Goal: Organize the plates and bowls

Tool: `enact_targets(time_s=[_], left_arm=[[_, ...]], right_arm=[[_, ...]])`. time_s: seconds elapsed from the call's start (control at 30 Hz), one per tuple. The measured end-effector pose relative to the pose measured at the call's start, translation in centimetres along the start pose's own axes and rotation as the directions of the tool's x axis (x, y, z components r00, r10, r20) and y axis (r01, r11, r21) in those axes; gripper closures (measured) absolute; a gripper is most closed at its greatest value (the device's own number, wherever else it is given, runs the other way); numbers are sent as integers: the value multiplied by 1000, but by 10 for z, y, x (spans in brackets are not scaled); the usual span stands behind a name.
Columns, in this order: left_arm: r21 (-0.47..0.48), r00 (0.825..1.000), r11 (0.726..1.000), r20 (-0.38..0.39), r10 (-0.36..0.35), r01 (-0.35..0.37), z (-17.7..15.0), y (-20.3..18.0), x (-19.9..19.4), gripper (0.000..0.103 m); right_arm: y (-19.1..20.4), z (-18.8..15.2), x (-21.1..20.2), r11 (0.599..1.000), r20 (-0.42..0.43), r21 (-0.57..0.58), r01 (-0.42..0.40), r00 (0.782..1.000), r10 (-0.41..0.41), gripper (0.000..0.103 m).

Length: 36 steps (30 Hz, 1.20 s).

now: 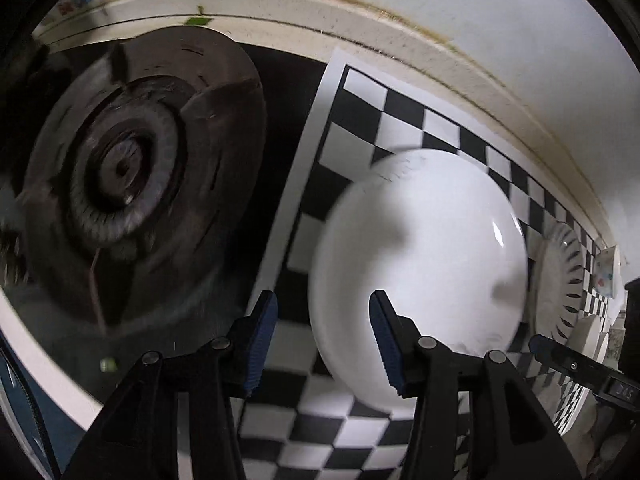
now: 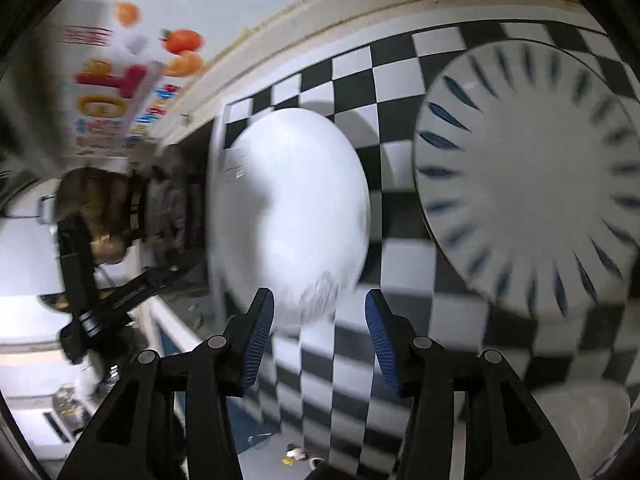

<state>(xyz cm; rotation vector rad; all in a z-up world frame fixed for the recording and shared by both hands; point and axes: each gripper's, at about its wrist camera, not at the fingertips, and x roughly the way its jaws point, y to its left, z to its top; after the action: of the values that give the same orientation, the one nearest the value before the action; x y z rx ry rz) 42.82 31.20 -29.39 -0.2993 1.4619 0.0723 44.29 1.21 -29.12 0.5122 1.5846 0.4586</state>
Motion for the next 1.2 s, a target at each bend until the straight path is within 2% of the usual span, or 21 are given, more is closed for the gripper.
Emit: enact_targets(time_s=[0.13, 0.37, 0.47, 0.5, 0.53, 0.57, 0.63, 0.7, 0.77, 0.97, 1.2], left_arm=[[51, 999, 999, -47, 15, -12, 20, -1, 19, 58], [154, 996, 988, -88, 34, -20, 26, -21, 37, 58], [204, 996, 978, -75, 52, -36, 25, -33, 39, 69], [216, 995, 975, -72, 68, -51, 24, -35, 40, 70], [228, 995, 972, -66, 81, -64, 23, -38, 41, 70], [234, 994, 970, -58, 88, -73, 22, -39, 41, 73], [235, 994, 969, -50, 93, -79, 18, -40, 39, 76], [219, 997, 974, -47, 69, -57, 14, -36, 36, 80], [205, 997, 978, -49, 53, -42, 13, -35, 33, 81], [190, 999, 981, -20, 51, -46, -14, -43, 21, 81], [166, 1000, 986, 17, -1, -2, -50, -51, -18, 81]], right_arm=[[-1, 22, 29, 998, -22, 40, 43, 999, -42, 50], [-12, 34, 37, 993, -20, 93, 75, 997, -73, 51], [-14, 37, 47, 991, -31, 109, 82, 996, -79, 53], [-14, 39, 50, 990, -32, 113, 78, 997, -75, 56], [-14, 40, 54, 991, -32, 114, 76, 997, -73, 65], [-14, 41, 57, 990, -34, 111, 89, 996, -85, 68], [-14, 41, 60, 987, -21, 98, 126, 992, -124, 80], [-15, 41, 60, 985, 2, 84, 154, 988, -154, 87], [-17, 40, 57, 984, 28, 79, 161, 986, -164, 87], [-17, 38, 48, 982, 63, 47, 185, 980, -187, 87], [-23, 25, 17, 987, 102, 21, 159, 982, -160, 88]])
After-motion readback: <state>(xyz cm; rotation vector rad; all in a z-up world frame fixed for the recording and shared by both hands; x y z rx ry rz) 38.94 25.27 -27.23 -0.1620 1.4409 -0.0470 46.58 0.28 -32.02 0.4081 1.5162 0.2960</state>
